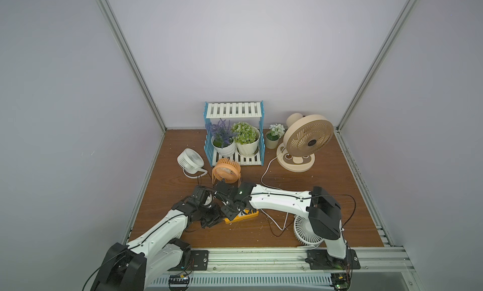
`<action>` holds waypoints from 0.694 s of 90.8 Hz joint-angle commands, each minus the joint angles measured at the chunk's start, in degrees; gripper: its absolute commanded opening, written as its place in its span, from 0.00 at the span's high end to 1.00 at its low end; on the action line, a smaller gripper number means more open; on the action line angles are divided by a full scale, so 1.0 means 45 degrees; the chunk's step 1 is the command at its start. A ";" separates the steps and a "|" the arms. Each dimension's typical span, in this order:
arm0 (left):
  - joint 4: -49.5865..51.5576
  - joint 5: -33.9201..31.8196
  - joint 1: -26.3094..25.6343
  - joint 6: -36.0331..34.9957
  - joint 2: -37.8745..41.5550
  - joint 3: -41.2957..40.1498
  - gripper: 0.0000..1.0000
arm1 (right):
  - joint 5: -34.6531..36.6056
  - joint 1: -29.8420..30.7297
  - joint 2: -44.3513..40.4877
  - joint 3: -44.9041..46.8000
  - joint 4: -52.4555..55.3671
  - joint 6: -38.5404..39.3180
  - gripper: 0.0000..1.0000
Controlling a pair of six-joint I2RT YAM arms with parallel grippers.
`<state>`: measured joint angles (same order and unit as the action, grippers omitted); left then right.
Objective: Unplug the desk fan from the power strip
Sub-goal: Remove the plug from the socket.
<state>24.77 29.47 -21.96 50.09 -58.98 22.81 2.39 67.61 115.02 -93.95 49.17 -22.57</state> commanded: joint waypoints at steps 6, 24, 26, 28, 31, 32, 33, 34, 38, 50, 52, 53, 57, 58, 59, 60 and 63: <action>0.0606 -0.0571 0.0094 -0.0152 -0.0294 -0.0179 0.66 | -0.0548 0.0294 -0.0020 -0.0219 -0.0512 0.0306 1.00; 0.0608 -0.0573 0.0094 -0.0153 -0.0294 -0.0182 0.66 | -0.0755 -0.0170 -0.0414 0.0581 -0.0815 -0.0140 1.00; 0.0608 -0.0573 0.0094 -0.0153 -0.0302 -0.0180 0.66 | -0.0749 -0.0164 -0.0407 0.0599 -0.0830 -0.0165 1.00; 0.0608 -0.0573 0.0094 -0.0163 -0.0309 -0.0179 0.66 | -0.0781 -0.0177 -0.0390 0.0613 -0.0839 -0.0191 1.00; 0.0608 -0.0571 0.0094 -0.0177 -0.0338 -0.0185 0.66 | -0.0844 -0.0137 -0.0349 0.0608 -0.0871 -0.0216 1.00; 0.0598 -0.0572 0.0094 -0.0175 -0.0334 -0.0166 0.66 | -0.0854 -0.0130 -0.0328 0.0597 -0.0879 -0.0208 1.00; 0.0593 -0.0573 0.0094 -0.0174 -0.0342 -0.0176 0.66 | -0.0869 -0.0136 -0.0317 0.0591 -0.0883 -0.0204 1.00; 0.0591 -0.0573 0.0094 -0.0173 -0.0356 -0.0161 0.66 | -0.0876 -0.0110 -0.0312 0.0569 -0.0895 -0.0192 1.00; 0.0588 -0.0573 0.0094 -0.0189 -0.0381 -0.0166 0.66 | -0.0855 -0.0043 -0.0210 0.0430 -0.0801 -0.0107 1.00; 0.0585 -0.0554 0.0094 -0.0192 -0.0428 -0.0157 0.65 | -0.0825 0.0124 0.0025 0.0015 -0.0565 0.0080 1.00; 0.0587 -0.0554 0.0094 -0.0202 -0.0423 -0.0149 0.65 | -0.0810 0.0144 0.0011 0.0008 -0.0567 0.0090 1.00; 0.0598 -0.0554 0.0094 -0.0207 -0.0426 -0.0158 0.65 | -0.0798 0.0137 -0.0001 0.0014 -0.0561 0.0082 1.00; 0.0589 -0.0555 0.0094 -0.0212 -0.0428 -0.0147 0.65 | -0.0677 0.0123 -0.0042 0.0060 -0.0555 0.0050 1.00; 0.0598 -0.0554 0.0094 -0.0202 -0.0428 -0.0147 0.65 | -0.0634 0.0127 -0.0077 0.0079 -0.0555 0.0032 1.00; 0.0593 -0.0554 0.0094 -0.0207 -0.0418 -0.0147 0.65 | -0.0583 0.0129 -0.0094 0.0098 -0.0555 0.0024 1.00; 0.0591 -0.0544 0.0094 -0.0210 -0.0414 -0.0147 0.65 | -0.0499 0.0130 -0.0132 0.0127 -0.0555 0.0019 1.00; 0.0603 -0.0553 0.0094 -0.0195 -0.0402 -0.0147 0.65 | -0.0242 0.0121 -0.0211 0.0198 -0.0548 -0.0036 1.00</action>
<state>24.77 29.65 -21.89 50.06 -59.37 22.92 1.37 67.07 114.54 -92.42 47.59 -22.81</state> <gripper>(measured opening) 0.347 0.103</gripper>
